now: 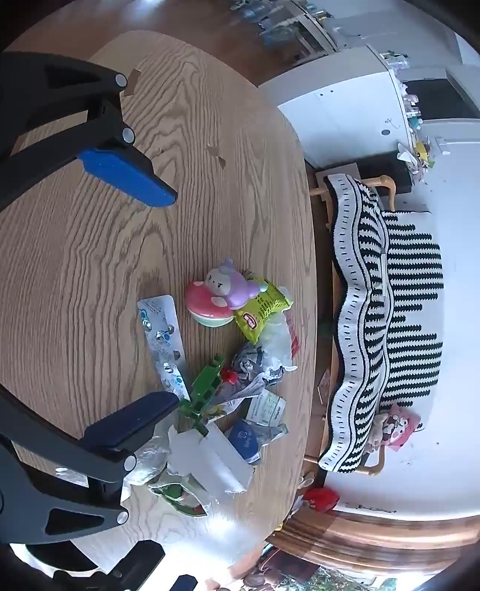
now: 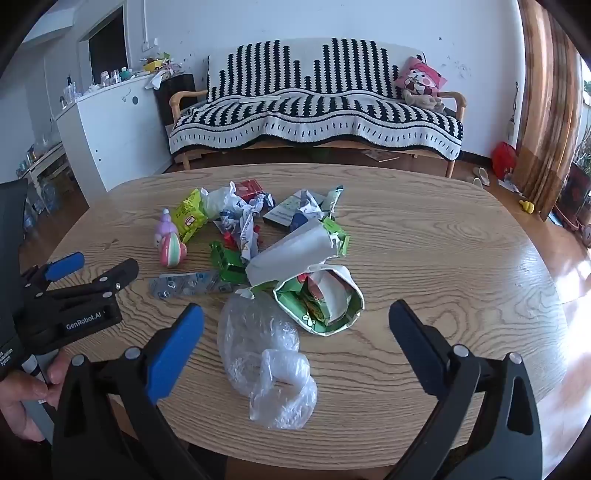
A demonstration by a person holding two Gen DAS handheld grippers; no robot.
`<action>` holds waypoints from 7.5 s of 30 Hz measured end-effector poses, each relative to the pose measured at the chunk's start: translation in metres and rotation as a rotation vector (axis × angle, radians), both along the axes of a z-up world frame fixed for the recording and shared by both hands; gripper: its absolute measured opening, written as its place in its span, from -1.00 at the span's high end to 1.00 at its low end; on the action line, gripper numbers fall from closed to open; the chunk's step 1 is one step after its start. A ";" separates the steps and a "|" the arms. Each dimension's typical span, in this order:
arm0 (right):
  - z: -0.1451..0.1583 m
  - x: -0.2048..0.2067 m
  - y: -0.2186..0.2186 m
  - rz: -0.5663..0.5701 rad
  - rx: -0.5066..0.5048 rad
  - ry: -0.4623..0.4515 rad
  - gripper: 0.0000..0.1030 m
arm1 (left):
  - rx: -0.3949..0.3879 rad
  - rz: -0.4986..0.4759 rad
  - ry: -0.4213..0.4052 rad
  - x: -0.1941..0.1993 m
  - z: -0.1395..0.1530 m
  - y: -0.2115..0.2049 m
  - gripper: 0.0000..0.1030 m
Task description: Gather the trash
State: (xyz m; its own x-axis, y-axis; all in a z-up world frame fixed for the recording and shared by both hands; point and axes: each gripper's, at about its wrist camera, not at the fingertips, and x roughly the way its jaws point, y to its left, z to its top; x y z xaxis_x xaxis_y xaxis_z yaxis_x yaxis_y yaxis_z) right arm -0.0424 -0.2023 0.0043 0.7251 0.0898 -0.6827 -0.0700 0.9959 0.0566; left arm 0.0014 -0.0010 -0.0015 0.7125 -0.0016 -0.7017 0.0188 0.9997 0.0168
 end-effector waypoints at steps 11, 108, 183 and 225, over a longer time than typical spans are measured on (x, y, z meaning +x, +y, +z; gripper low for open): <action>0.003 -0.002 -0.007 -0.004 0.014 -0.007 -0.89 | 0.038 0.000 -0.018 -0.006 0.007 -0.009 -0.89; -0.084 0.016 0.029 0.202 -0.011 0.218 0.41 | 0.024 -0.054 0.174 0.112 -0.061 0.012 -0.13; -0.079 -0.201 -0.412 -0.783 0.298 0.099 -0.50 | -0.139 -1.107 0.197 -0.145 -0.035 -0.425 -0.78; -0.046 0.132 -0.027 0.021 0.242 0.214 0.65 | -0.237 -0.038 0.185 0.171 -0.061 0.037 -0.71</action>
